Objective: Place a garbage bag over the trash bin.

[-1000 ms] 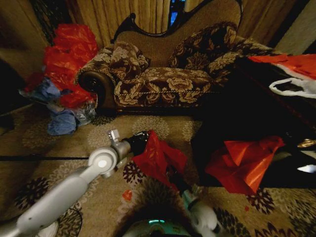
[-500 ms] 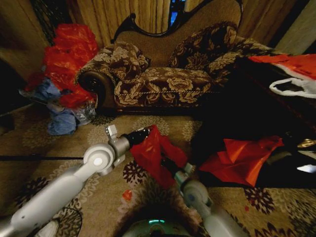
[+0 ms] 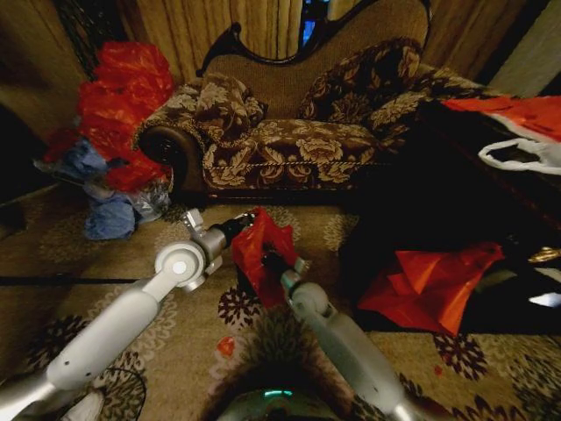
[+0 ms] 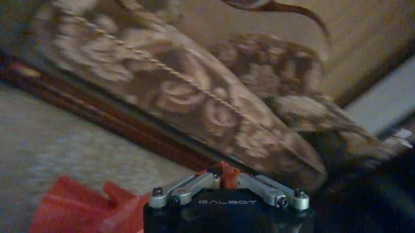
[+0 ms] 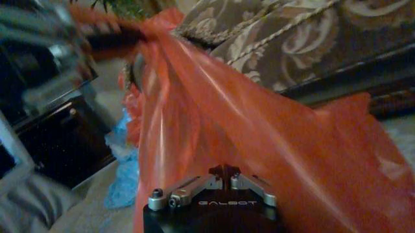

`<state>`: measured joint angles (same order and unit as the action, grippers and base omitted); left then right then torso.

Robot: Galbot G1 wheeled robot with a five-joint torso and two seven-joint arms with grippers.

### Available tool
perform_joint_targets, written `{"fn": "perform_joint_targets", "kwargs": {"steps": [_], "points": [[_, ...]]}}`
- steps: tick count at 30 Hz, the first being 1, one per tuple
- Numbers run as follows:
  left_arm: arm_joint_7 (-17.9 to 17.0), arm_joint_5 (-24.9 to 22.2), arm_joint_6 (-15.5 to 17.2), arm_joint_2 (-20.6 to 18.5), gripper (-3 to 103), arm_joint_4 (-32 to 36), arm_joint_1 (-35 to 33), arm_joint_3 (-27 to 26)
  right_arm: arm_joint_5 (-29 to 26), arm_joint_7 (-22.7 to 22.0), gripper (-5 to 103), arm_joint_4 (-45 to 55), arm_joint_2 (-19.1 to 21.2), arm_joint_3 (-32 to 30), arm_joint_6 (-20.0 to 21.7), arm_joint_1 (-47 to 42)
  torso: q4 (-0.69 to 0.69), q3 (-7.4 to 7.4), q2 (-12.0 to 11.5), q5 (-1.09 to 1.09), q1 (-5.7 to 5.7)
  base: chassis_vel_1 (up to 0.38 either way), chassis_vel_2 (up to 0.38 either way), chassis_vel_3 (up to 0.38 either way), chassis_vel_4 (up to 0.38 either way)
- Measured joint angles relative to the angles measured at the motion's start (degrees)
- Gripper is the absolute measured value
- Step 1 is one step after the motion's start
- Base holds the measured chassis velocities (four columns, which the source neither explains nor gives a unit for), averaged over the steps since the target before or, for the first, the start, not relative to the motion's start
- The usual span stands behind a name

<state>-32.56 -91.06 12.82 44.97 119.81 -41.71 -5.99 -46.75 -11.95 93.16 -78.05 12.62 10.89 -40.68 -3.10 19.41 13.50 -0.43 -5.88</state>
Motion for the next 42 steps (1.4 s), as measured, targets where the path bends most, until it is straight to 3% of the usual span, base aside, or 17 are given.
{"fn": "perform_joint_targets", "kwargs": {"steps": [9, 13, 24, 35, 42], "points": [[-8.8, 6.4, -2.8, 4.9, 0, -6.1, -1.4, 0.1, 0.7, 3.1, 0, -9.5, -1.4, 3.4, 0.0, 7.9, -0.01, 0.0, 0.0, 0.0, 0.0, 0.0, 0.0, 0.0, 0.0], [-10.3, 8.8, -4.1, 7.3, 0, -9.7, 1.0, 1.4, 1.7, 3.5, 0, -12.1, -2.4, 3.7, 0.0, 8.5, 0.0, 0.0, 0.0, 0.01, 0.0, 0.0, 0.0, 0.0, 0.0], [-9.4, 11.5, -4.6, 13.1, 0, -19.7, 8.8, 3.3, 8.2, 6.6, 0, -22.5, -7.2, -0.4, -1.6, 9.9, -0.02, 0.0, 0.0, 0.02, 0.0, 0.0, 0.0, 0.0, 0.0], [-9.3, 13.6, -4.8, 15.6, 0, -23.3, 8.6, 2.0, 11.1, 9.0, 0, -34.1, -14.1, -0.9, -2.4, 14.0, 0.01, 0.0, 0.0, 0.02, 0.0, 0.0, 0.0, 0.0, 0.0], [-9.4, 13.9, -4.8, 16.5, 0, -22.4, 7.7, 1.7, 10.9, 9.0, 0, -37.1, -14.3, -0.6, -1.2, 15.2, -0.03, -0.01, 0.0, 0.01, 0.0, 0.0, 0.0, 0.0, 0.0]]}}
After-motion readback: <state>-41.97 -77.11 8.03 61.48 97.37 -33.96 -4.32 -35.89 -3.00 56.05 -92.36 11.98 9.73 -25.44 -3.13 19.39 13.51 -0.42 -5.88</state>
